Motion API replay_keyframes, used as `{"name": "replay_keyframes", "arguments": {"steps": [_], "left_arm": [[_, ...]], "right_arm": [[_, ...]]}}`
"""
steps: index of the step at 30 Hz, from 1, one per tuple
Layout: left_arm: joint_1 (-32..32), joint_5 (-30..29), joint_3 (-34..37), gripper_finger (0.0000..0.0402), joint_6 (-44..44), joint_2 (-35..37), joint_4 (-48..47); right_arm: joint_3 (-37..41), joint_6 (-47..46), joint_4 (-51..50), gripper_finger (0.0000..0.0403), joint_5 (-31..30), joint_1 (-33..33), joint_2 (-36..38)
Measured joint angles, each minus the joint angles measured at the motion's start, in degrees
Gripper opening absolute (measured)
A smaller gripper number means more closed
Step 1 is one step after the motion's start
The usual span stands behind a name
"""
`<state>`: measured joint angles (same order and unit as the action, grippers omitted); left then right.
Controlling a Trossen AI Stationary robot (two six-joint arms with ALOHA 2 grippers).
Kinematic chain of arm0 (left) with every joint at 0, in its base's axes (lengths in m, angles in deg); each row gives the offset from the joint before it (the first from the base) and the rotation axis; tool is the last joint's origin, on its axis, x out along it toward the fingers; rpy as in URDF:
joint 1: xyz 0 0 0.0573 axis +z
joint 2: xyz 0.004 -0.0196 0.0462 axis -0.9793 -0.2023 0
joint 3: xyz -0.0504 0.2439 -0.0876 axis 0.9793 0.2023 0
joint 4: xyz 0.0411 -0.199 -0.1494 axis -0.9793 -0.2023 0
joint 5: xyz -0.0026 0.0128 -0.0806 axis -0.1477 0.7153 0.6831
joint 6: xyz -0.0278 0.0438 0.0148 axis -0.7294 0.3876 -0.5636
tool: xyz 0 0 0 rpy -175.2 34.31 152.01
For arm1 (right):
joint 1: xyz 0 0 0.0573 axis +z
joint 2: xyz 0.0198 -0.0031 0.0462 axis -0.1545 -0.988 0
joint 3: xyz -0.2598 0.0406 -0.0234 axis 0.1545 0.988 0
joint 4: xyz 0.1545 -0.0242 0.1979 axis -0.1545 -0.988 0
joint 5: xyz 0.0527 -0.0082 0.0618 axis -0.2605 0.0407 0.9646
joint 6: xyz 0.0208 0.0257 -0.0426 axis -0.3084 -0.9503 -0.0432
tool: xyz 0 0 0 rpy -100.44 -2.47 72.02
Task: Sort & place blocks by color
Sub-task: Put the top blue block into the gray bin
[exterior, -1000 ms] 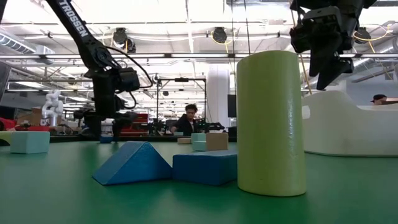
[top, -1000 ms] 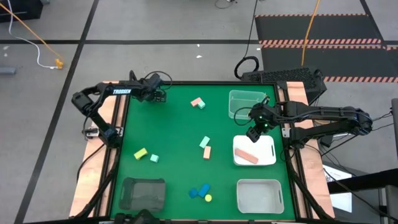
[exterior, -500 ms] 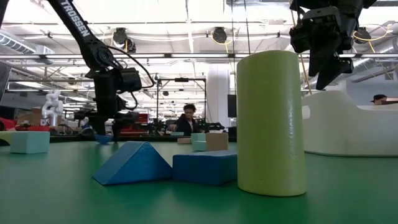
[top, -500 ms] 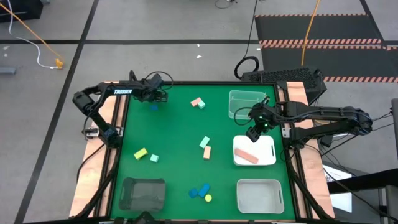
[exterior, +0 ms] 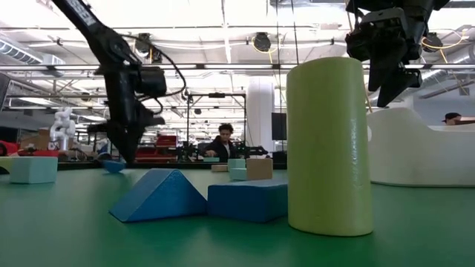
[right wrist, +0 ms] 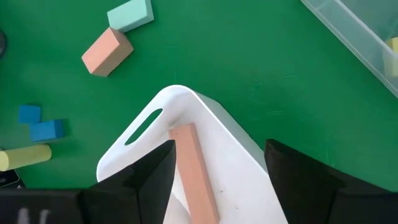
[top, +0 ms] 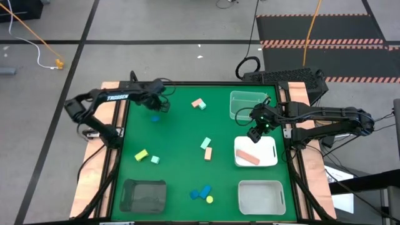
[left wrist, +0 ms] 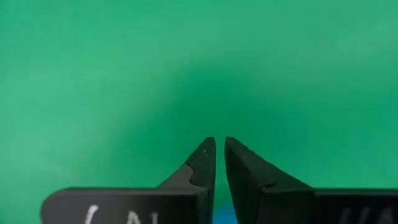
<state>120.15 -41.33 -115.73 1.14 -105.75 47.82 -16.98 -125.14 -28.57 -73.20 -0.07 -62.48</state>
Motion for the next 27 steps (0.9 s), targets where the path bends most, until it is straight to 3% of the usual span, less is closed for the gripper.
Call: {"name": "replay_keyframes", "arguments": {"steps": [5, 12, 21, 27], "left_arm": [[-1.6, 1.4, 0.0, 0.0084, 1.0, 5.6, -2.8], [-1.9, 0.9, -0.1, 0.0188, -0.2, 8.8, -5.6], [-8.5, -2.0, -0.1, 0.0288, 31.3, 8.7, -9.2], [-12.8, -1.2, -0.2, 0.0307, 40.8, 8.0, -9.8]], "right_arm": [[0.0, 0.4, 0.1, 0.0235, -0.1, 0.0, 0.0], [0.0, 0.4, 0.4, 0.0235, -0.1, 0.0, 0.0], [0.0, 1.0, 0.4, 0.0235, -0.1, 0.0, 0.0], [0.0, 1.5, 0.4, 0.0235, -0.1, 0.0, 0.0]]}}
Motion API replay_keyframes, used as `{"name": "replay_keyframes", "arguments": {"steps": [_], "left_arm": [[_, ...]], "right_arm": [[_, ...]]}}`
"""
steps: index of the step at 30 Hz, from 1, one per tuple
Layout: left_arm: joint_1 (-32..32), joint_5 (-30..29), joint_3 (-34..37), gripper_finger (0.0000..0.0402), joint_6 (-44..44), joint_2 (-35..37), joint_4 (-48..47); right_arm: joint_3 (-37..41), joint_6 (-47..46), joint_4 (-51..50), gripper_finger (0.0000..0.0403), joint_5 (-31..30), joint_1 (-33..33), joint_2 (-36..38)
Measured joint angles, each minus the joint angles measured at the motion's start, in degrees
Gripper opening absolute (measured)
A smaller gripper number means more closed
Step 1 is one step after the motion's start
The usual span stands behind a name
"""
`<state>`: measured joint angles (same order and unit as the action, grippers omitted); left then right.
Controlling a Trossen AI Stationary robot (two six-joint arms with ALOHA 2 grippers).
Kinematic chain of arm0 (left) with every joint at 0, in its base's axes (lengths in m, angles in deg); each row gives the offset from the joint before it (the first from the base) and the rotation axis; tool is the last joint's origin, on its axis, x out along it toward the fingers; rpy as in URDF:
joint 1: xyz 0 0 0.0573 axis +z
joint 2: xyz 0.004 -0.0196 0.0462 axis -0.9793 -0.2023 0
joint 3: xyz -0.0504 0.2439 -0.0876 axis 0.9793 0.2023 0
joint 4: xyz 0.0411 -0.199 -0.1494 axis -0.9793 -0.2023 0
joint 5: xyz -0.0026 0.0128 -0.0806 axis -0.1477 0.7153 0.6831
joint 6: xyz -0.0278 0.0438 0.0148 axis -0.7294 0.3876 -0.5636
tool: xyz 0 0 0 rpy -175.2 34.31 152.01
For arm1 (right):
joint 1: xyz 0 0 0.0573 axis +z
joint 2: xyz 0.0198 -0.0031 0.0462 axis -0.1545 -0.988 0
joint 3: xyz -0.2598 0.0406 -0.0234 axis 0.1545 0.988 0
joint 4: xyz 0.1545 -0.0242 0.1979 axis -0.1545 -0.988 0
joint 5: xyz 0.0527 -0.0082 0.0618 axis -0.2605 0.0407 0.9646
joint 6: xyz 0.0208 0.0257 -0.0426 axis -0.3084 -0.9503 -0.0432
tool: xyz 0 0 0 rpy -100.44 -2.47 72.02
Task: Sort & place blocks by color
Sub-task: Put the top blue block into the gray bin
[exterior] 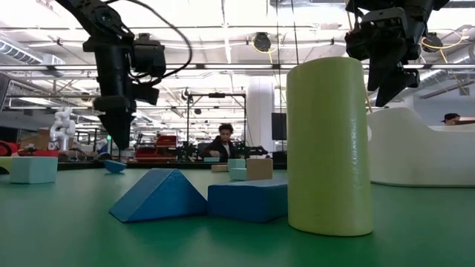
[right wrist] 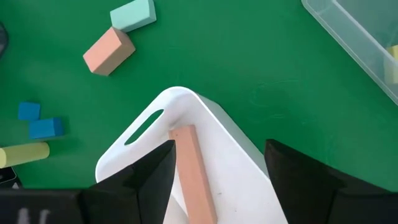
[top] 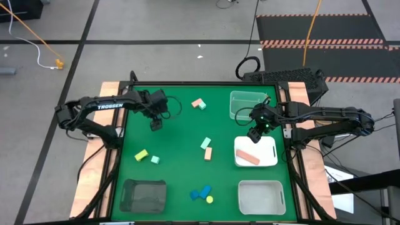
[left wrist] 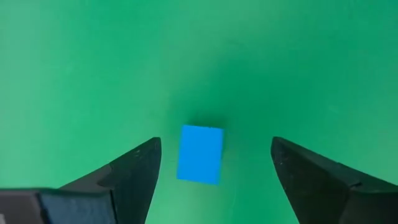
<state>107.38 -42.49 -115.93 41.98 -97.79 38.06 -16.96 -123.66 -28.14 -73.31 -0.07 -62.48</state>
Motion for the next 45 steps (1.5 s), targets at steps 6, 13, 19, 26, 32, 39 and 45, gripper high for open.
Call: {"name": "replay_keyframes", "arguments": {"steps": [6, 13, 19, 26, 32, 39, 45], "left_arm": [[-0.2, -1.1, 2.0, 0.0301, 1.0, -0.4, 1.7], [0.1, -4.4, 9.7, 0.0301, 0.8, -0.4, 10.3], [0.0, -6.4, 13.6, 0.0279, -1.3, 0.0, 15.6], [-0.4, -5.2, 14.0, 0.0195, 0.1, -0.2, 17.0], [-0.4, -5.2, 13.9, 0.0132, -6.7, -0.2, 17.8], [-3.6, -5.4, 14.0, 0.0132, -8.2, 1.1, 21.5], [-10.2, -5.2, 11.4, 0.0132, -5.4, 5.4, 29.6]], "right_arm": [[0.0, 0.6, 0.4, 0.0235, -0.2, 0.0, 0.0], [0.0, 1.5, 0.4, 0.0235, -0.2, 0.0, 0.0], [0.0, 3.4, 0.6, 0.0235, -3.5, 0.0, 0.0], [0.0, 3.3, 3.1, 0.0235, -4.3, 0.0, 0.0], [0.0, 0.8, 4.2, 0.0235, -4.2, 0.0, 0.0], [0.0, -4.3, 11.7, 0.0235, 0.1, 0.0, 0.0], [0.0, -14.2, 27.2, 0.0235, 3.4, 0.0, -0.6]]}}
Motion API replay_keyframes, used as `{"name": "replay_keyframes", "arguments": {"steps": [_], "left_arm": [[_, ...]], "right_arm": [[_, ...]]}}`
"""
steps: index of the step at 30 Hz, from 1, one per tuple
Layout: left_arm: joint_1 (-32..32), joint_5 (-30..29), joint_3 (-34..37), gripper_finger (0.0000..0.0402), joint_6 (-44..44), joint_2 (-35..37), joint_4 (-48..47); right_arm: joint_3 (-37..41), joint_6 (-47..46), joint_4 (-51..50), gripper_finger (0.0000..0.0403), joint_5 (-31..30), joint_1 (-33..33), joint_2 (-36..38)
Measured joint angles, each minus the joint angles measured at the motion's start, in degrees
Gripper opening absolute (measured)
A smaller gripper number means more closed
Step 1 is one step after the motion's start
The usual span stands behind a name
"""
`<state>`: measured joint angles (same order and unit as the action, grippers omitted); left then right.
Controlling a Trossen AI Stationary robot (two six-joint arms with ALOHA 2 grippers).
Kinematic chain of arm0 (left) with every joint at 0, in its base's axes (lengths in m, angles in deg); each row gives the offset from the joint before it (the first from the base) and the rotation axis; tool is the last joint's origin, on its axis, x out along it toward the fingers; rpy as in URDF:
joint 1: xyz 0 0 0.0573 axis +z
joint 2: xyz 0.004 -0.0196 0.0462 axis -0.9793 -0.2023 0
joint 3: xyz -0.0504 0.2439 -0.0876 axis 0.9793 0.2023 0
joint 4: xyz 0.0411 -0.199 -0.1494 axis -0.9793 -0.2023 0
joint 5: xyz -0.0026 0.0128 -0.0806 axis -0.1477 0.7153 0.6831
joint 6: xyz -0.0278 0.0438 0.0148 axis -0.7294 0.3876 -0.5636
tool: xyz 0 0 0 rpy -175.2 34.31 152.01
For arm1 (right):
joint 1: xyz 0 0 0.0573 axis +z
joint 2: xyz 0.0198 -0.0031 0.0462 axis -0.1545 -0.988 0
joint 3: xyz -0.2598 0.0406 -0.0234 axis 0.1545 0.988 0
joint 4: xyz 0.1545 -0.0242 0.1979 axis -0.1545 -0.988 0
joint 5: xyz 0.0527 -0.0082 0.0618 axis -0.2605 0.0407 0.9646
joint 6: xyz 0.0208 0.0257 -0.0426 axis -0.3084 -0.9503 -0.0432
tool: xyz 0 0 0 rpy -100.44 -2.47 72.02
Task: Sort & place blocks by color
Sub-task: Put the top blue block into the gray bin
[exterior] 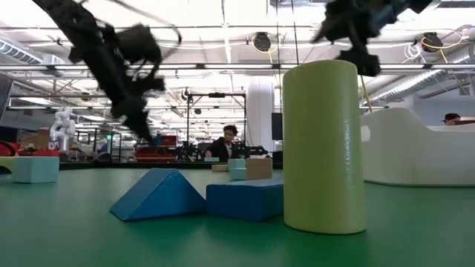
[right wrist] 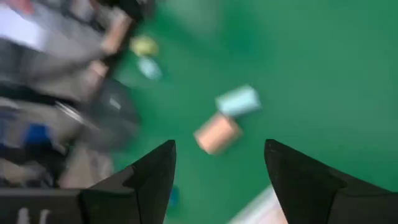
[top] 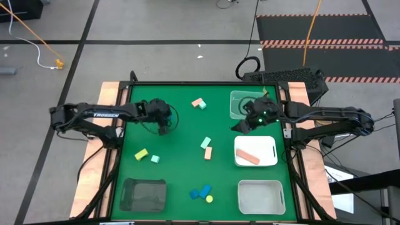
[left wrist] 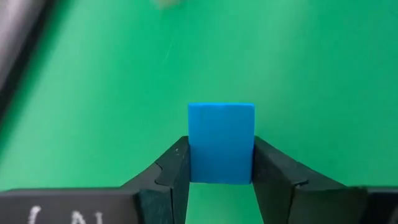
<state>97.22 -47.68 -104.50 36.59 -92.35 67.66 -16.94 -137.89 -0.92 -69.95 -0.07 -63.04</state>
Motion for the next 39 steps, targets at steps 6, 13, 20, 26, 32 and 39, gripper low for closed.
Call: {"name": "replay_keyframes", "arguments": {"steps": [6, 13, 20, 26, 32, 39], "left_arm": [[-7.8, -3.5, -5.9, 0.0133, 3.7, 0.9, 11.6], [-13.9, -9.8, -11.7, 0.0134, 6.7, 0.9, 12.5], [-16.5, -10.0, -12.1, 0.0135, 4.3, 0.9, 12.5], [-18.3, -10.0, -12.1, 0.0135, 3.9, 0.0, 12.7], [-18.7, -9.9, -12.2, 0.0136, 4.8, -2.9, 12.9], [-18.5, -10.1, -12.2, 0.0136, 5.1, -5.9, 19.3]], "right_arm": [[0.0, -7.8, 12.5, 0.0236, 0.1, -0.4, -4.7], [0.0, -8.4, 28.8, 0.0236, 0.0, -0.4, -13.3], [0.0, -11.2, 45.1, 0.0236, -0.3, -1.0, -22.4], [0.0, -13.1, 53.1, 0.0236, -5.8, -0.3, -29.2], [-0.1, -13.9, 60.0, 0.0236, -10.8, 1.2, -32.3], [-0.1, -14.3, 60.0, 0.0236, -15.5, 2.3, -33.7]]}}
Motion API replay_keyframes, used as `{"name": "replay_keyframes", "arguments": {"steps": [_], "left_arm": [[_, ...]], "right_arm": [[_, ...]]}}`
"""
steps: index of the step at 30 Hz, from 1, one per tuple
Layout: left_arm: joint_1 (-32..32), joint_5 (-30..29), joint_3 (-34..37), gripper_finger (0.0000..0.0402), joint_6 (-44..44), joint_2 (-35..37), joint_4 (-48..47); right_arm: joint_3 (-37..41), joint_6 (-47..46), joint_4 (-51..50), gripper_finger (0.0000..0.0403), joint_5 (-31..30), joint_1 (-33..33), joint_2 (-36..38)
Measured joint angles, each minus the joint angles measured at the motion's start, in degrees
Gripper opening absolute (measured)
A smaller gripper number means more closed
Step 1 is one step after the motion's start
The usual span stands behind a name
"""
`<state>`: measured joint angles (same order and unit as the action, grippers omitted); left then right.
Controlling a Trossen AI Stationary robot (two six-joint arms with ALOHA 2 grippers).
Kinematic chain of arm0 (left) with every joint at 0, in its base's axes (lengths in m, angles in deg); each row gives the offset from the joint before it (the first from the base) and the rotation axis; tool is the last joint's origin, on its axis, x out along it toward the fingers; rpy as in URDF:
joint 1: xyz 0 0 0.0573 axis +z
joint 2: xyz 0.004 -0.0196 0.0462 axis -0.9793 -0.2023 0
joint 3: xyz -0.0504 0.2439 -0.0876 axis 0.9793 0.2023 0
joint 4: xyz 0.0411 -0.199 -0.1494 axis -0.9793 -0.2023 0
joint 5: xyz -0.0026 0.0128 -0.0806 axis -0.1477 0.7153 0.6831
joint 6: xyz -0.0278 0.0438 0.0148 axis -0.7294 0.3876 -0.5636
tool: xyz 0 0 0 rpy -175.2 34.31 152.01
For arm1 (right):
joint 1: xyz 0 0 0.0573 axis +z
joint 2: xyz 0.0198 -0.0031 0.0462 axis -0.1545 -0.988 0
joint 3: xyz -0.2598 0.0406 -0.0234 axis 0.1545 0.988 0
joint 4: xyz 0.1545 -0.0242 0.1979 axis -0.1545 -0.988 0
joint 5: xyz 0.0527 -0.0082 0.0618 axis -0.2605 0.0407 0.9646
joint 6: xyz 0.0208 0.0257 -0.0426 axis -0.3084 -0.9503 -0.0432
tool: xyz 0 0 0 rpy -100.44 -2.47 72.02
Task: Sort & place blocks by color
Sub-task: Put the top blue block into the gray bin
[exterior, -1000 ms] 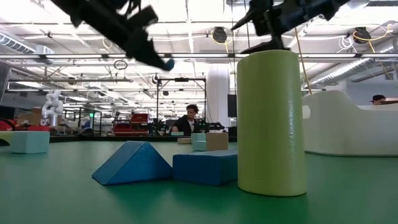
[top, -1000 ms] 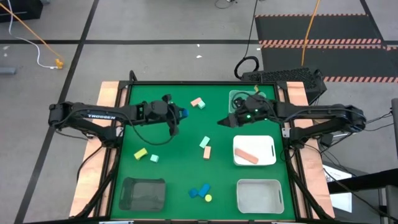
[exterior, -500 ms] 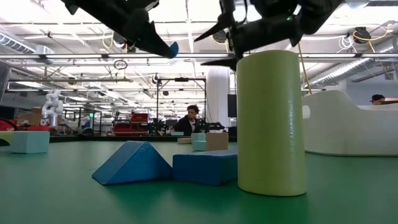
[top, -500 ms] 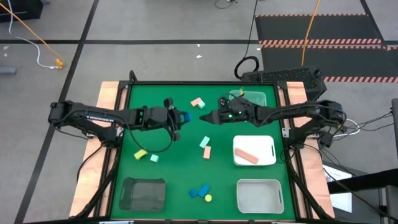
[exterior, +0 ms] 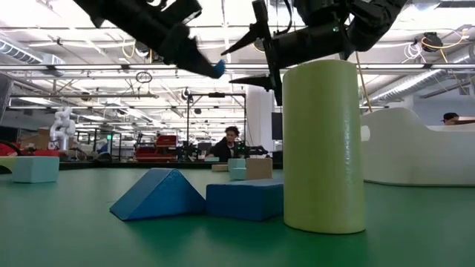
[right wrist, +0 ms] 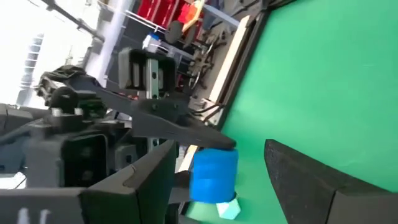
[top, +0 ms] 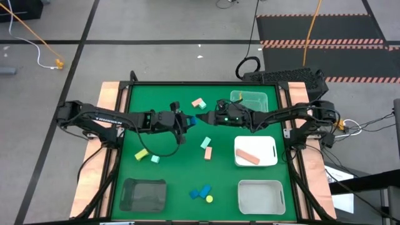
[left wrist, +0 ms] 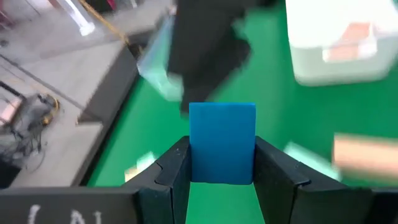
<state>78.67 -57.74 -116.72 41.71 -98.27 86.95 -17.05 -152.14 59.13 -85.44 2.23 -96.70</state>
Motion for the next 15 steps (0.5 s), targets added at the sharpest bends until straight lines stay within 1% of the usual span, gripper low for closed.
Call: {"name": "replay_keyframes", "arguments": {"steps": [3, 5, 7, 11, 15], "left_arm": [[0.4, -0.3, 0.2, 0.0136, 1.1, -0.4, 1.5], [0.8, -0.4, 0.0, 0.0136, 1.7, -1.1, 4.2], [1.4, -0.5, -0.3, 0.0136, 2.1, -1.7, 3.5], [2.4, -0.5, -3.2, 0.0136, 3.2, -4.3, 3.4], [2.4, -0.4, -7.8, 0.0136, 5.4, -8.0, 3.3]], "right_arm": [[0.0, 0.0, -0.7, 0.0236, 0.0, 0.0, -0.3], [0.0, 0.0, -0.3, 0.0236, 0.0, 0.0, -0.2], [0.0, 0.1, -0.2, 0.0236, 0.0, 0.0, -0.2], [0.0, 0.2, -0.1, 0.0236, 0.0, 0.0, -0.2], [-0.1, 0.4, -1.2, 0.0235, -0.3, 0.0, -0.2]]}}
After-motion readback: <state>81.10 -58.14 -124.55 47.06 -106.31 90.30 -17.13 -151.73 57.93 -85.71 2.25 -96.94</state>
